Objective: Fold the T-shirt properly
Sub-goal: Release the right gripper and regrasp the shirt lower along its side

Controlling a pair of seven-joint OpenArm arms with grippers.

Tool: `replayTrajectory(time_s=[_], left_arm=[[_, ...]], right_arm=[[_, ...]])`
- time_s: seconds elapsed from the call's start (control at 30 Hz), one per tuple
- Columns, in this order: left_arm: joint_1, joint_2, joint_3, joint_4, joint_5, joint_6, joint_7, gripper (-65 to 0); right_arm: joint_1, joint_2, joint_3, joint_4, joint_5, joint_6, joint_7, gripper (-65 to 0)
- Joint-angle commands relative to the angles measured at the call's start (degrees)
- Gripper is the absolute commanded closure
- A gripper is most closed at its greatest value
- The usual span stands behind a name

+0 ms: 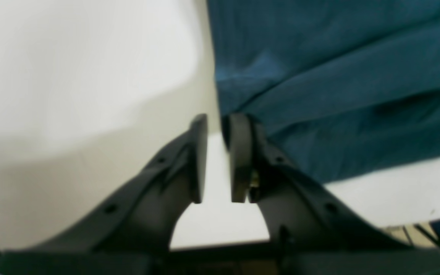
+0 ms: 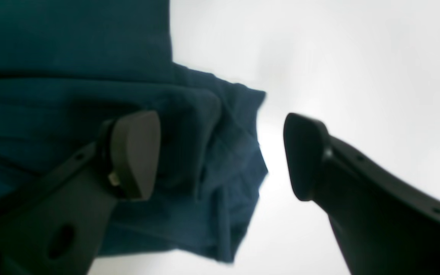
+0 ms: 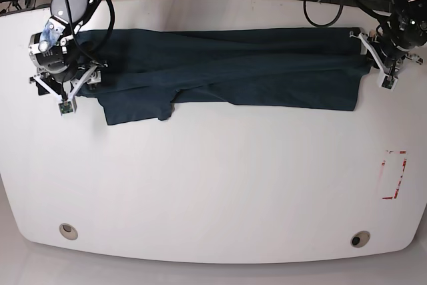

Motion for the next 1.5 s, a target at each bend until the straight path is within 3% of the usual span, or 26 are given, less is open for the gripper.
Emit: replayTrajectory(time_s=[0.0, 0.17, 0.33, 0.47, 0.6, 0.93, 1.23, 1.47], left_arm=[[-0.25, -0.98, -0.39, 1.16, -0.25, -0.04, 0.54, -15.8], [-0.34, -1.16, -0.48, 1.16, -0.25, -0.04, 1.33, -24.9], [-0.34, -1.16, -0.57, 1.25, -0.25, -0.04, 1.15, -28.9], [-1.05, -1.16, -0.13, 1.25, -0.34, -0.04, 0.97, -29.0], [-2.01, -1.07, 0.49, 1.16, -0.25, -0.04, 1.06, -28.7], [-2.01, -1.16, 0.40, 1.16, -0.25, -0.04, 1.24, -28.7], [-1.13, -0.90, 0.22, 1.16, -0.25, -0.04, 1.24, -28.7], [-0.87, -0.81, 0.22, 1.16, -0.25, -0.04, 1.24, -28.7]], right_arm=[[0.56, -0.38, 1.71, 3.23, 0.04, -0.14, 0.53, -48.5], [0.47, -0.82, 1.71, 4.46, 4.96, -0.14, 0.00, -48.5], [3.11, -0.73, 1.45, 3.76, 8.92, -0.14, -3.43, -47.9], [8.65, -0.73, 0.92, -4.24, 8.66, -0.14, -4.04, -46.3], [13.48, 1.91, -1.10, -14.18, 7.51, -0.14, -3.78, -43.9], [21.66, 5.42, -1.81, -35.45, 7.42, -0.14, 1.94, -42.3], [22.19, 4.81, -1.81, -37.83, 7.86, -0.14, 2.11, -42.3], [21.31, 1.29, -1.89, -37.74, 7.51, -0.14, 2.02, -42.3]])
